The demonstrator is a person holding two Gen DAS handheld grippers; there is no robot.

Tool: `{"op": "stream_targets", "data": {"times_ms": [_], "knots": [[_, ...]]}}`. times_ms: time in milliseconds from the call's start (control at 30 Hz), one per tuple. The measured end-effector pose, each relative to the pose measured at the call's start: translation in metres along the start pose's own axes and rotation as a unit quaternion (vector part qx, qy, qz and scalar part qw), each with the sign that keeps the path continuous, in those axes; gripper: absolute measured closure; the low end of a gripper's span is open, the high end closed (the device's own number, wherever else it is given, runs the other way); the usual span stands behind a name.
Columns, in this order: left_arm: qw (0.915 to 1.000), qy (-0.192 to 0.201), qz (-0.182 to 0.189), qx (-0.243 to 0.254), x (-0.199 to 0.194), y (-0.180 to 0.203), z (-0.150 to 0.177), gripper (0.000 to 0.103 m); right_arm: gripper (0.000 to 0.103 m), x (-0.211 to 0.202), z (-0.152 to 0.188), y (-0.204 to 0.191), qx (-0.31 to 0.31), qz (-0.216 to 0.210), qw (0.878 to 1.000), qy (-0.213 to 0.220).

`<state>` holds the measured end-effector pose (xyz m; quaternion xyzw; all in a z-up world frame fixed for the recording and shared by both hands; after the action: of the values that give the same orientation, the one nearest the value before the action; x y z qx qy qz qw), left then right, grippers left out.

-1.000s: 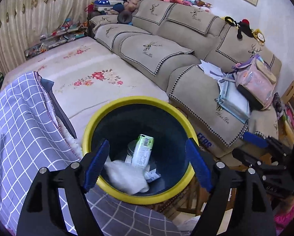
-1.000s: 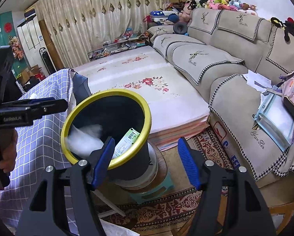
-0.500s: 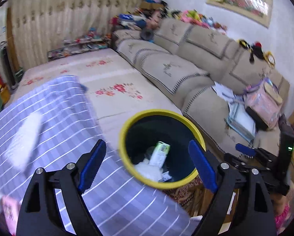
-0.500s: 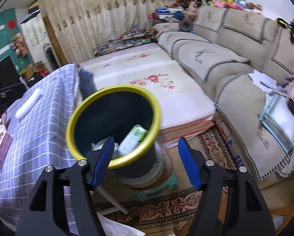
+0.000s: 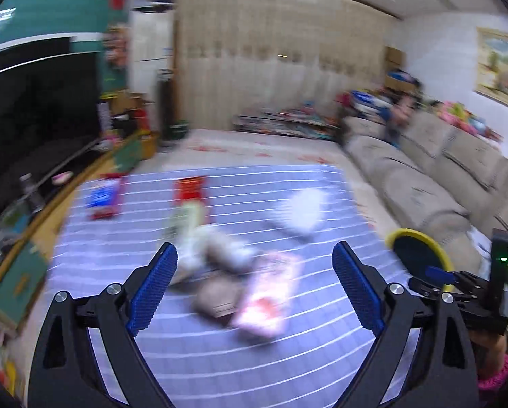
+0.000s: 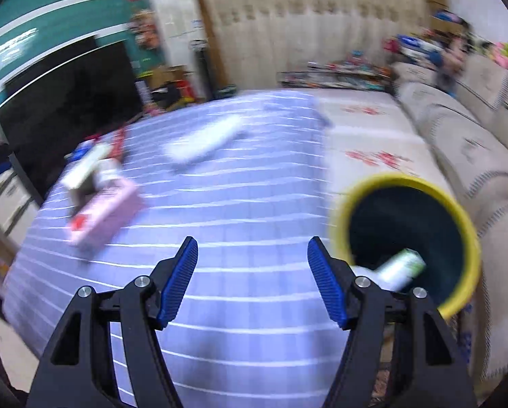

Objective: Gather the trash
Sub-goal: 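Move the right gripper to the pink strawberry-milk carton and grasp it, then lift the pink carton with the right gripper and carry it to the bin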

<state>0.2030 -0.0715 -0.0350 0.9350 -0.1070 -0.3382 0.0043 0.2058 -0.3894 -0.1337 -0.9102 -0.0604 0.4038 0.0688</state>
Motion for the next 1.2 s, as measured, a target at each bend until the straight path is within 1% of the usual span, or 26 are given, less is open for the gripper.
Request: {"op": "stream_targets", "data": {"times_ms": [33, 133, 233, 333, 400, 467, 533, 600, 700, 800, 867, 967, 1133, 1200], "knots": [[0.9998, -0.001, -0.011, -0.014, -0.006, -0.020, 0.005, 0.012, 0.039, 0.002, -0.003, -0.023, -0.013, -0.015, 1.000, 0.003], [0.9986, -0.005, -0.026, -0.047, -0.017, -0.064, 0.021, 0.012, 0.039, 0.007, -0.008, -0.083, -0.047, -0.052, 0.997, 0.011], [0.9975, -0.011, -0.027, -0.064, -0.020, -0.088, 0.035, 0.012, 0.039, 0.015, -0.011, -0.134, -0.070, -0.075, 0.995, 0.013], [0.9975, -0.019, -0.018, -0.066, -0.016, -0.092, 0.041, 0.012, 0.039, 0.030, -0.009, -0.173, -0.080, -0.080, 0.994, 0.005], [0.9979, -0.023, -0.009, -0.060, -0.013, -0.091, 0.044, 0.012, 0.039, 0.041, -0.004, -0.189, -0.084, -0.077, 0.993, -0.007], [0.9980, -0.027, -0.005, -0.058, -0.009, -0.085, 0.046, 0.012, 0.039, 0.054, 0.000, -0.196, -0.082, -0.072, 0.994, -0.021], [0.9978, -0.031, 0.001, -0.059, -0.004, -0.081, 0.046, 0.012, 0.039, 0.068, 0.001, -0.200, -0.081, -0.051, 0.995, -0.032], [0.9976, -0.035, 0.005, -0.060, -0.001, -0.081, 0.048, 0.012, 0.038, 0.077, 0.003, -0.199, -0.075, -0.045, 0.995, -0.043], [0.9974, -0.040, 0.008, -0.060, 0.004, -0.077, 0.048, 0.012, 0.038, 0.085, 0.002, -0.197, -0.073, -0.026, 0.996, -0.045], [0.9971, -0.045, 0.010, -0.061, 0.010, -0.075, 0.049, 0.012, 0.033, 0.092, 0.001, -0.194, -0.074, -0.016, 0.996, -0.046], [0.9970, -0.048, 0.013, -0.060, 0.014, -0.074, 0.049, 0.012, 0.032, 0.092, 0.001, -0.192, -0.077, -0.014, 0.996, -0.045], [0.9969, -0.052, 0.017, -0.056, 0.018, -0.069, 0.050, 0.012, 0.032, 0.087, -0.003, -0.175, -0.075, 0.003, 0.996, -0.037], [0.9967, -0.058, 0.021, -0.053, 0.025, -0.062, 0.050, 0.012, 0.032, 0.071, -0.014, -0.122, -0.046, 0.055, 0.997, -0.020], [0.9965, -0.060, 0.026, -0.053, 0.028, -0.058, 0.051, 0.012, 0.031, 0.069, -0.017, -0.112, -0.033, 0.054, 0.998, -0.016]]}}
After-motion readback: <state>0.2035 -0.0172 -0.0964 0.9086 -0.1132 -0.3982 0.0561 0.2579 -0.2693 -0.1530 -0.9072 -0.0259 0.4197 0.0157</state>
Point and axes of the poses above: each gripper's, at about its wrist camera, not at the fingertips, and x roughly the way its jaws point, y to its right, z to its underside, the point moved 8 cm from there along x, roughly the way its jaws point, and after that the axes turned 6 degrees about -y, right-handed, at the moved point
